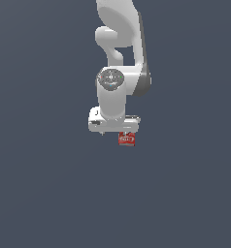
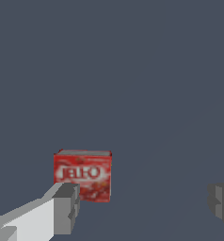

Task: Pick up the object and move it to a goal position.

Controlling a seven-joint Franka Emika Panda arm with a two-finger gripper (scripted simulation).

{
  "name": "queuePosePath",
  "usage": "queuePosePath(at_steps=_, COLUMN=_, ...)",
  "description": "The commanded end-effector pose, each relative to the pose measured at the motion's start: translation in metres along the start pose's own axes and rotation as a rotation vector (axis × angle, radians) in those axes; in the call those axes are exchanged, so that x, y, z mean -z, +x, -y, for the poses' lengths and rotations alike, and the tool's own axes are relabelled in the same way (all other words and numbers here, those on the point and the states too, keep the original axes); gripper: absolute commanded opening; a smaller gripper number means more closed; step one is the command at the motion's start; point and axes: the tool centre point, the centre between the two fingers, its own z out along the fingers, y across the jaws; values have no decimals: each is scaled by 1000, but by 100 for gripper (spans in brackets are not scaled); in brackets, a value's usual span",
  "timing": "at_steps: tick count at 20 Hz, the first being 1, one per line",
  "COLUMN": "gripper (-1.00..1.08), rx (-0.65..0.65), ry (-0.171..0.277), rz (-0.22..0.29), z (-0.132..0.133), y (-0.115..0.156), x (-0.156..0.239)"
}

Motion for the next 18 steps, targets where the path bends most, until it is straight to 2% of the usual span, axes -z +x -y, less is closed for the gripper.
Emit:
queuePosePath(at_steps=1, gripper=100, rx=0, ry=0, rz=0, z=0, y=0, x=0)
queuePosePath(at_steps=10, gripper=100, rx=-21, ry=-2, rz=32, z=-19, y=-3, x=-4)
queuePosePath(at_steps=18, gripper=100, rx=1, ry=-3, rz=30, z=-18, y=-4, x=-5)
